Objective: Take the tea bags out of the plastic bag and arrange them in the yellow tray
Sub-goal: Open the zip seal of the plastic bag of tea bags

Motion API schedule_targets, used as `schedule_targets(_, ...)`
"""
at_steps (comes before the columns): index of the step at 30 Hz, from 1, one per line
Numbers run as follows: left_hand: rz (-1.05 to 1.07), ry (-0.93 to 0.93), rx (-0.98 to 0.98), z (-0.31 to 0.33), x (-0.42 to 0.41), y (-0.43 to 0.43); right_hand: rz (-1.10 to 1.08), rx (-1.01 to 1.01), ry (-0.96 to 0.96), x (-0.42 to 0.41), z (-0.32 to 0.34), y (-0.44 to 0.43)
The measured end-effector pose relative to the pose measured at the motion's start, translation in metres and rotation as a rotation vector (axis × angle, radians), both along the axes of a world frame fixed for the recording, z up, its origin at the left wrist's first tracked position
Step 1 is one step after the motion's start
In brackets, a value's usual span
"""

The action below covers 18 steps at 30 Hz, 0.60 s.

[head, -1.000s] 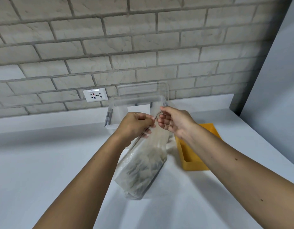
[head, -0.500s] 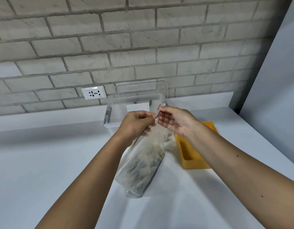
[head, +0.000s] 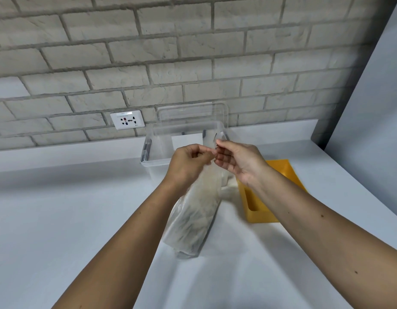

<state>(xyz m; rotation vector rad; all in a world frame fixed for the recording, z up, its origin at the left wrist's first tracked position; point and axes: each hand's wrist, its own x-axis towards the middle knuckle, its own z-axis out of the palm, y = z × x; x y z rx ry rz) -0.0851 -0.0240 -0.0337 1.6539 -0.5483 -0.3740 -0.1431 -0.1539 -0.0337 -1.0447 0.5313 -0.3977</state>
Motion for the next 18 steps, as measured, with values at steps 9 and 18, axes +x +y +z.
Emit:
schedule_targets(9,-0.018,0.391,-0.235,-0.011,0.002,-0.007,0.123,0.126,-0.028,-0.004,0.001,0.002)
schedule_targets(18,-0.078,0.455,-0.241,-0.012,0.005,-0.005,0.137,0.146,0.049,-0.008,-0.001,0.008)
